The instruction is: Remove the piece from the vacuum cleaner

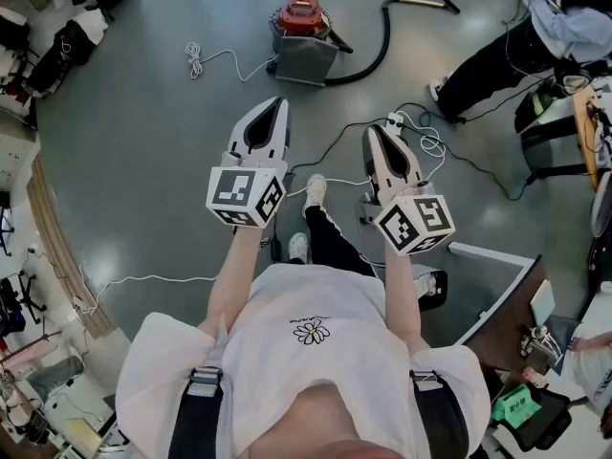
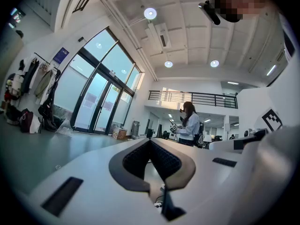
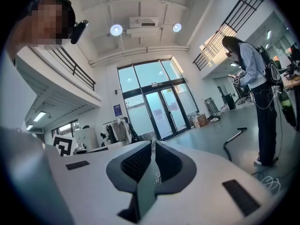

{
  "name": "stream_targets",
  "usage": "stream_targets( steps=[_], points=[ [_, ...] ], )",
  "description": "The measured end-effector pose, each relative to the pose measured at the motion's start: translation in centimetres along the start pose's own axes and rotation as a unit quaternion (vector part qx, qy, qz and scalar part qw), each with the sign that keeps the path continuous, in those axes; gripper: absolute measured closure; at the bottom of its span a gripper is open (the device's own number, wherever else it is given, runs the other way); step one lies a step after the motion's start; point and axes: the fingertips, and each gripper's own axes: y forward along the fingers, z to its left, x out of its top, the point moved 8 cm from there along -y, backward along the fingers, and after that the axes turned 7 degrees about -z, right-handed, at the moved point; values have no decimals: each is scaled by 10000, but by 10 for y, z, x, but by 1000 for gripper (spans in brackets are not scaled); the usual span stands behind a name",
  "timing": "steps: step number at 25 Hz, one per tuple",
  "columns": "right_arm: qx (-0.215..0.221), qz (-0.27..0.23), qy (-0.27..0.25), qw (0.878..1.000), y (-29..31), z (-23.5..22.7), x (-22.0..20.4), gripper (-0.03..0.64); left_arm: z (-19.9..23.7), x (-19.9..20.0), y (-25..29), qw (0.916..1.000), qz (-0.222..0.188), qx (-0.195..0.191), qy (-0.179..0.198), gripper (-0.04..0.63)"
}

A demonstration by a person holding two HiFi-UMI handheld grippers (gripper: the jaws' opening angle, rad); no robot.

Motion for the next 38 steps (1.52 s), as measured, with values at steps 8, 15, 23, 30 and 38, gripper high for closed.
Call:
stream_targets(
  steps=[8, 15, 23, 30, 38],
  points=[
    [-98, -365, 136, 9992, 74, -79, 14, 601, 48, -13, 103, 9998, 112, 89, 158, 590],
    [112, -251, 58, 9996, 161, -148, 37, 601, 74, -11, 199, 9989, 110, 249, 389, 589],
    [112, -14, 18, 9999, 244, -180, 27, 601, 126, -26, 264, 9982, 342, 349, 351, 590],
    [590, 903, -1682, 9798, 372, -196, 10, 528, 207, -56, 374, 9989, 440, 177, -20, 591],
    [-62, 766, -849, 9934, 517, -239, 15, 528, 314, -47, 493, 9982, 569, 65, -159, 589]
  ],
)
